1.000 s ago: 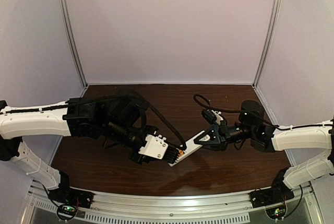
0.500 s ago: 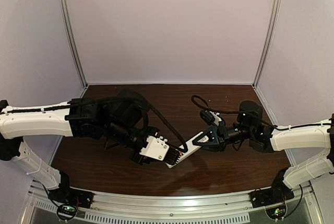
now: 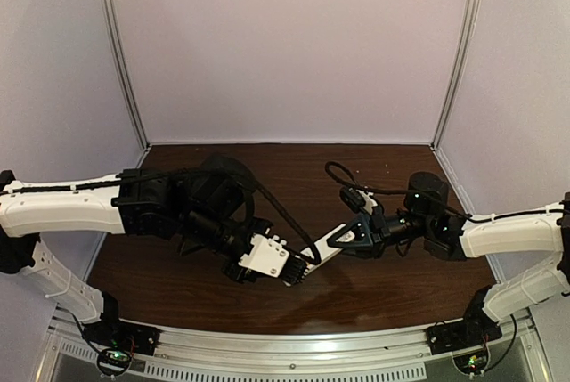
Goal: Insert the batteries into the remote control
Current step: Load the battery into the battery compartment.
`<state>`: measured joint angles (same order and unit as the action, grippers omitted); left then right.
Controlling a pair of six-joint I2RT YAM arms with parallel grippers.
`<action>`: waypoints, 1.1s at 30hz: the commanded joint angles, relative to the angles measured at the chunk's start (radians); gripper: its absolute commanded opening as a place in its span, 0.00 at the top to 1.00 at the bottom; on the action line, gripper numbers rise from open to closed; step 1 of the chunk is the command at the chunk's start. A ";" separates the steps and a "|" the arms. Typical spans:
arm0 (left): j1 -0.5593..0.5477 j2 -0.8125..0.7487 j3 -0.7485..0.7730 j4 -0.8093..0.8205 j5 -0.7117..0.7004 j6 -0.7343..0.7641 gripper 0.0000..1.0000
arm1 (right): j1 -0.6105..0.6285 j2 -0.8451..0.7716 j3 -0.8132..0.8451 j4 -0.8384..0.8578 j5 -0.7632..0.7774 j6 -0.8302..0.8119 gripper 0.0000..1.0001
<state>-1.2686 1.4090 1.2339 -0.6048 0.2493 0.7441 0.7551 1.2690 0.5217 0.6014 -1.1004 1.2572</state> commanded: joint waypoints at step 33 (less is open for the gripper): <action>-0.009 0.057 -0.004 0.030 -0.061 -0.026 0.88 | 0.060 -0.004 0.035 0.127 -0.011 0.037 1.00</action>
<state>-1.2800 1.4334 1.2350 -0.5461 0.2382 0.7422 0.7990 1.2907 0.5217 0.6727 -1.0924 1.3300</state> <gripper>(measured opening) 0.097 0.179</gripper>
